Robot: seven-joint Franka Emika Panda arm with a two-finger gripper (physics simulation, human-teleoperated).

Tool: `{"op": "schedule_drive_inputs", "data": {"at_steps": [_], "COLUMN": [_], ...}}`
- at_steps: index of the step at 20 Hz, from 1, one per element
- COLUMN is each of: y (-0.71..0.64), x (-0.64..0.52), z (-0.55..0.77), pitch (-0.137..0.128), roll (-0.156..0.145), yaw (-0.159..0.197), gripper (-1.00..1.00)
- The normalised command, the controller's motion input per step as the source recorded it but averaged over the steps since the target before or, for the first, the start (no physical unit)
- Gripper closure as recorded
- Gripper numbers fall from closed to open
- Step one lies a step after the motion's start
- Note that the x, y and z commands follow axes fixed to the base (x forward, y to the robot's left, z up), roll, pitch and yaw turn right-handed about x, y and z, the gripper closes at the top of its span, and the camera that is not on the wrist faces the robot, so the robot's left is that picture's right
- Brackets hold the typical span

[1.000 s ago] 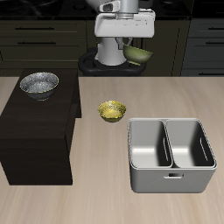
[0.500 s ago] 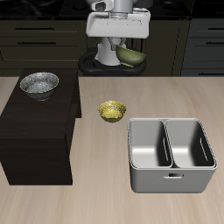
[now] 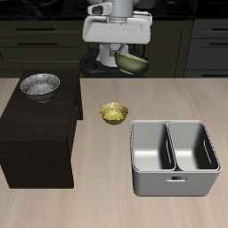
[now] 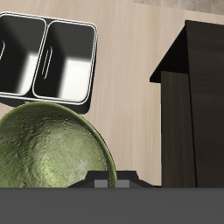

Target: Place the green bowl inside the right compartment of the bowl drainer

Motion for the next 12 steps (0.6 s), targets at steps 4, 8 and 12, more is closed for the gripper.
{"op": "schedule_drive_inputs", "data": {"at_steps": [4, 8, 12], "y": [0.02, 0.14, 0.18], "x": [0.43, 0.29, 0.31], "z": [0.25, 0.23, 0.09], "pitch": [0.034, 0.002, 0.038], "roll": [-0.052, -0.018, 0.011], "yaw": [-0.044, -0.034, -0.04], "gripper": [1.0, 1.0, 1.0]}}
